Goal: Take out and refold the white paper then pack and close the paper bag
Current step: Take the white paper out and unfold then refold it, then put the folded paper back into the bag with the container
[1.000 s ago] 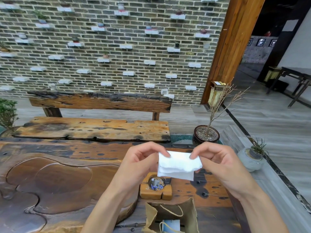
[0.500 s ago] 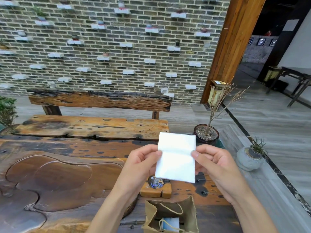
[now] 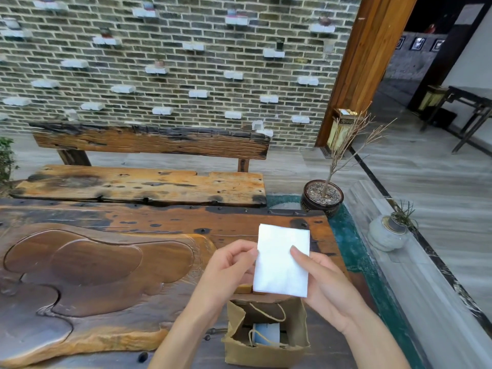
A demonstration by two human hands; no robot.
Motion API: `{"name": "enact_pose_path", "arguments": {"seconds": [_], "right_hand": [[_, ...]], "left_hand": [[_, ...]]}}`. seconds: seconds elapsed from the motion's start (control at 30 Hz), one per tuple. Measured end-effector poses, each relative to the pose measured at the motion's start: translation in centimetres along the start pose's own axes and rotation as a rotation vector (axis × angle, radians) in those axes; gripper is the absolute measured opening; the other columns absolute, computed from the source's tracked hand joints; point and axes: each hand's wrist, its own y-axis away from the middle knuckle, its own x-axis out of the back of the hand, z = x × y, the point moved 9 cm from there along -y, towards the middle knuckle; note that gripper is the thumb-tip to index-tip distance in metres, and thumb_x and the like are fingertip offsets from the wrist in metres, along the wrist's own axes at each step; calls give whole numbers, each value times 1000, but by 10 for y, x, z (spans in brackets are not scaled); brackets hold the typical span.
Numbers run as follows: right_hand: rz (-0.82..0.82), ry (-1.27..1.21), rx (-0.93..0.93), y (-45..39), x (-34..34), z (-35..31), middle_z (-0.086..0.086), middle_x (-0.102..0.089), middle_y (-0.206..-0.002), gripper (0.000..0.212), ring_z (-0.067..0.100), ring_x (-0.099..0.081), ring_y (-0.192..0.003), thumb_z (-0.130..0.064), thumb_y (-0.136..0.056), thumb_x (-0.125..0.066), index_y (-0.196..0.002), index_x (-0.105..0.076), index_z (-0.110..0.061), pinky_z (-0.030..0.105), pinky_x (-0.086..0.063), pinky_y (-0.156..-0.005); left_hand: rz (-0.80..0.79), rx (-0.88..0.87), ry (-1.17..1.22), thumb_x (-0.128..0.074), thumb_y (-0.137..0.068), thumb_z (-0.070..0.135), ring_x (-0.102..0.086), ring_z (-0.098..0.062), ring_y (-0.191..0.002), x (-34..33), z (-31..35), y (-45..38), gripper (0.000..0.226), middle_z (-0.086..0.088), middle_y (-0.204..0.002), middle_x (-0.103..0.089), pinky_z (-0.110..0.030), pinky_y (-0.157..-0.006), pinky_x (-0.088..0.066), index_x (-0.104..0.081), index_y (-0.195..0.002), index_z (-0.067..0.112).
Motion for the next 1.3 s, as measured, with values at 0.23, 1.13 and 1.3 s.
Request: {"name": "enact_pose_path", "arguments": {"seconds": [0.23,1.13,1.3], "right_hand": [[223,-7,-59,3,75,28,20,-73,-115,39,30,-70,-105,-21,-93,-57,-121,-61,6,38,-61,-80],[282,622,-542,-32,156,158,21,-70,-109,45,35,-70,-100,-39,-86,-60,-114,-60,-4,34,-53,-64],[226,633,-639,-47,140,186,21,-64,-120,34,31,-67,-106,-23,-95,-53,-123,-52,-4,36,-58,-71]], "left_hand": [[70,85,-253,-55,-96,17,-63,-19,-72,35,-77,2,21,-3,-77,-70,-39,-76,-53,-69,-81,21],[42,315,-749,-51,-80,-4,-54,-12,-77,47,-204,-4,55,2,-87,-55,-20,-74,-44,-62,-122,29],[-47,409,-752,-41,-79,-10,-63,-32,-97,52,-215,-4,74,-11,-96,-62,-32,-85,-51,-44,-143,28]]}}
